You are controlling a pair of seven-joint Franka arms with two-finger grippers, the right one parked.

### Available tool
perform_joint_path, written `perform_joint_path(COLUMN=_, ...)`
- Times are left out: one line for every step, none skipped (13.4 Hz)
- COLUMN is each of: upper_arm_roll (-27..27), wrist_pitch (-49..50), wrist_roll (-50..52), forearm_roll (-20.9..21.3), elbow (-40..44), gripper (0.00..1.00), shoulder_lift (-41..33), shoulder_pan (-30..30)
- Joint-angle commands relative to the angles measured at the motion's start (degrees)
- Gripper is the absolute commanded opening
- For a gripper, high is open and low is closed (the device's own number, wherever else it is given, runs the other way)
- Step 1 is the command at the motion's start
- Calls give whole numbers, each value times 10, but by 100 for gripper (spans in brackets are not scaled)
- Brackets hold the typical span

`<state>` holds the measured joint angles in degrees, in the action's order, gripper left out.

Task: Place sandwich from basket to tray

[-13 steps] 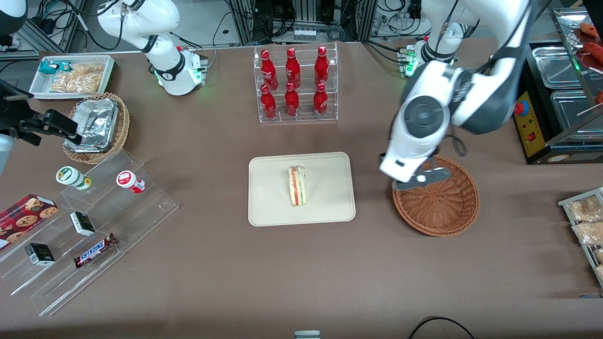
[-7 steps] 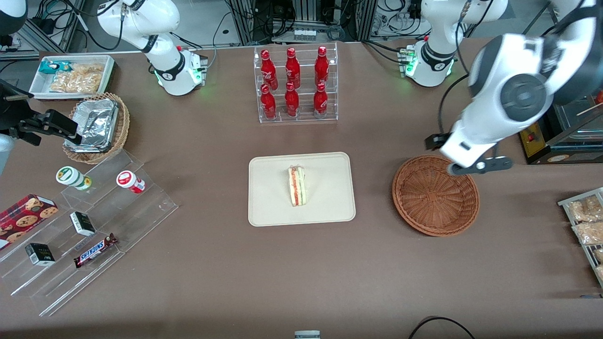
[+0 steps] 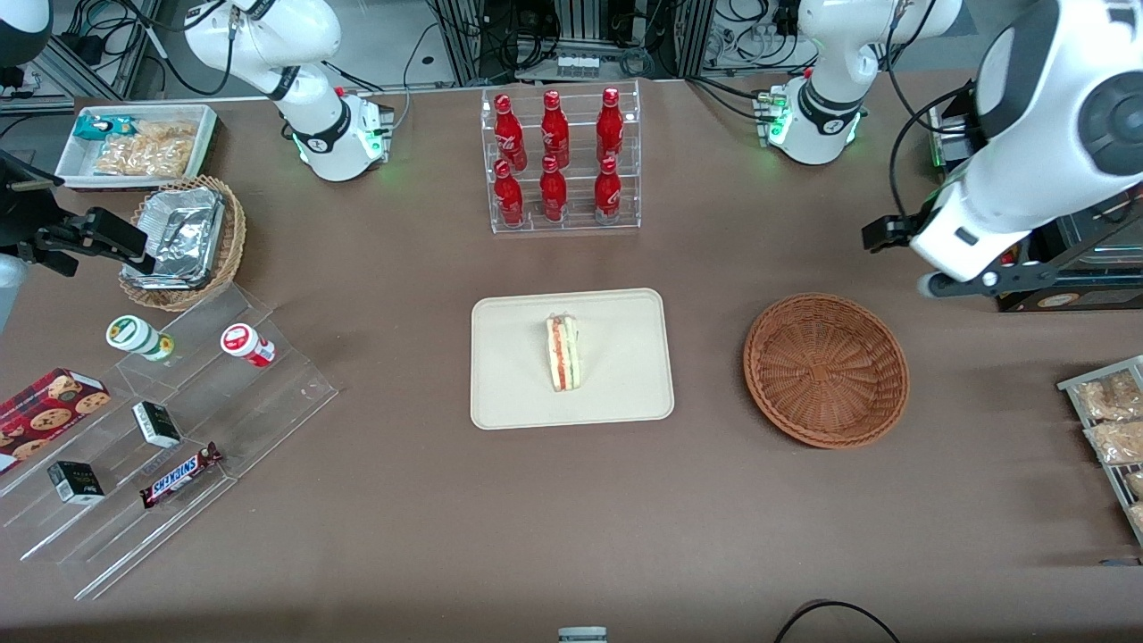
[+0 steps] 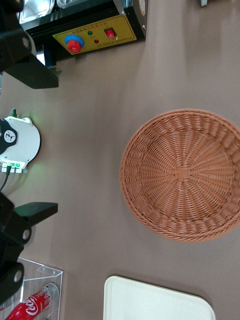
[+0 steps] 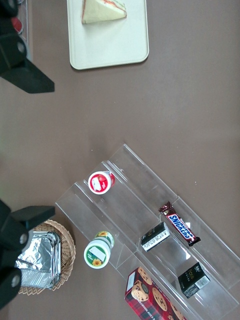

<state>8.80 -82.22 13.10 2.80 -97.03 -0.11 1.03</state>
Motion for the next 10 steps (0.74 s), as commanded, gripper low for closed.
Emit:
perform_joint_path(upper_arm_roll=-25, wrist_pitch=12, wrist_roll=-76, forearm_roll=-3, elbow=23, gripper=100, shoulder_lift=-8, shoulder_pan=-6)
perform_joint_path(upper_arm_roll=-31, wrist_pitch=8, wrist_roll=-103, forearm_roll=-3, elbow=27, gripper=100, shoulder_lift=-8, shoulder_pan=-6)
perform_joint_path(upper_arm_roll=-37, wrist_pitch=7, wrist_roll=-119, forearm_roll=-6, elbow=37, gripper=100, shoulder_lift=-8, shoulder_pan=-6)
perform_joint_path(upper_arm_roll=-44, wrist_pitch=-1, wrist_roll=-121, forearm_roll=-14, elbow=47, gripper=100, shoulder_lift=-7, shoulder_pan=-7)
perform_joint_path(upper_arm_roll=-47, wrist_pitch=-13, wrist_roll=-122, forearm_roll=-30, elbow=49, gripper=100, shoulder_lift=-8, shoulder_pan=-6)
perform_joint_path(upper_arm_roll=-48, wrist_pitch=-20, wrist_roll=-123, forearm_roll=-31, elbow=52, gripper=100, shoulder_lift=-8, shoulder_pan=-6)
perform_joint_path(upper_arm_roll=-48, wrist_pitch=-28, wrist_roll=-123, forearm_roll=-31, elbow=54, gripper=100, shoulder_lift=-8, shoulder_pan=-6)
perform_joint_path(upper_arm_roll=-48, wrist_pitch=-37, wrist_roll=-123, forearm_roll=-31, elbow=55, gripper=100, shoulder_lift=-9, shoulder_pan=-6)
perform_joint_path(upper_arm_roll=-48, wrist_pitch=-42, wrist_roll=-123, forearm_roll=-32, elbow=55, gripper=100, shoulder_lift=-10, shoulder_pan=-6)
perform_joint_path(upper_arm_roll=-54, wrist_pitch=-44, wrist_roll=-123, forearm_roll=-33, elbow=55, gripper=100, shoulder_lift=-10, shoulder_pan=-6)
